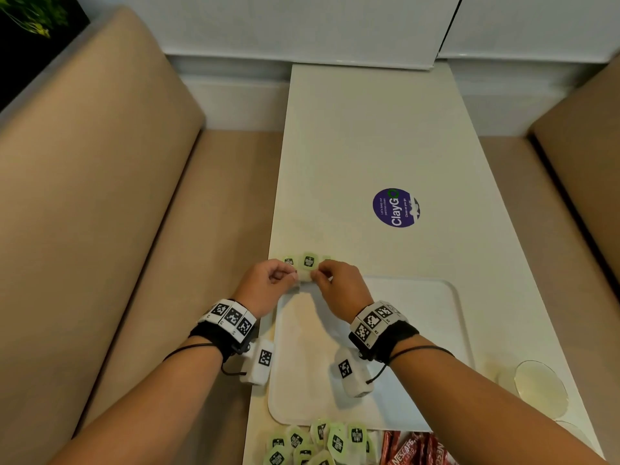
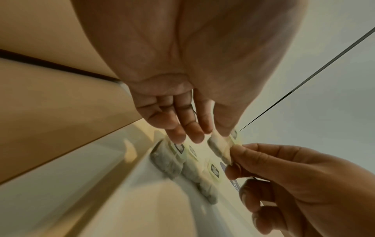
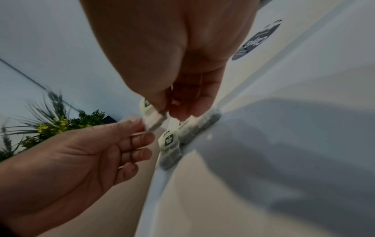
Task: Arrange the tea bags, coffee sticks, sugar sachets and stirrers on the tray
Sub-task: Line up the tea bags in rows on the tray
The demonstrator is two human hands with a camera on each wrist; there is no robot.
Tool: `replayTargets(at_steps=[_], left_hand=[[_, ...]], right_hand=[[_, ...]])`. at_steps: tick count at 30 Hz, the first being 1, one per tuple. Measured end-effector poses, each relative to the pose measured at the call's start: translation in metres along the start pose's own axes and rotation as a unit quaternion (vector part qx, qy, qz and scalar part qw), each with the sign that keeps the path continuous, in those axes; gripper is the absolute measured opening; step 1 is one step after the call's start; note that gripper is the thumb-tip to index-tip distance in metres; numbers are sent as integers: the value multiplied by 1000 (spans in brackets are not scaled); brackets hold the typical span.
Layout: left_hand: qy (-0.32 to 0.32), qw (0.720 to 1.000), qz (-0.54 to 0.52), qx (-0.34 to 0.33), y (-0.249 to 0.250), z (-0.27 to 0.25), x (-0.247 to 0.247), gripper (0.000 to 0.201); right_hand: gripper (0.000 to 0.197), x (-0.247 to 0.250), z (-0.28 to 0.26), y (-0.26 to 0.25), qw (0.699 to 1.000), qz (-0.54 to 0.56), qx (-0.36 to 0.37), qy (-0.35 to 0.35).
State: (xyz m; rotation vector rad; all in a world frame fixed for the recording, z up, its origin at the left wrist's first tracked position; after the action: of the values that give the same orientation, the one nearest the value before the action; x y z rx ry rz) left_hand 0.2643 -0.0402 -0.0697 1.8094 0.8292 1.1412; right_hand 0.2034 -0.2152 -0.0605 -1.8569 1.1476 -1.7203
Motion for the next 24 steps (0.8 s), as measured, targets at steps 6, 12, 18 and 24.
replayTargets(at_steps=[6, 12, 18, 24], left_hand=[[69, 989, 126, 47, -15, 11, 8, 16], [25, 981, 190, -12, -18, 13, 1, 35], [-32, 976, 214, -17, -22, 19, -2, 27], [-64, 967, 248, 12, -17, 18, -3, 17]], right_hand=[[24, -5, 7, 13, 995, -62, -71, -27], [26, -10, 7, 11, 989, -104, -96, -38], [28, -13, 14, 5, 984, -141, -98, -48], [19, -11, 23, -2, 976, -196, -80, -60]])
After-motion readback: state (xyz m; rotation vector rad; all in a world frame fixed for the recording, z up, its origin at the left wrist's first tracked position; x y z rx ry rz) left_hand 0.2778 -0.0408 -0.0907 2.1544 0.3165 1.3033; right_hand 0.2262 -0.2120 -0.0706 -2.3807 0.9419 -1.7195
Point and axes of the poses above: each hand's wrist, its own z-axis towards the middle knuckle, its own x-axis out of the back of the hand, y = z × x, the point moved 2 cm from there along z, towards the middle knuckle, and after that the axes turned 5 degrees about y, right-handed, at the moved point
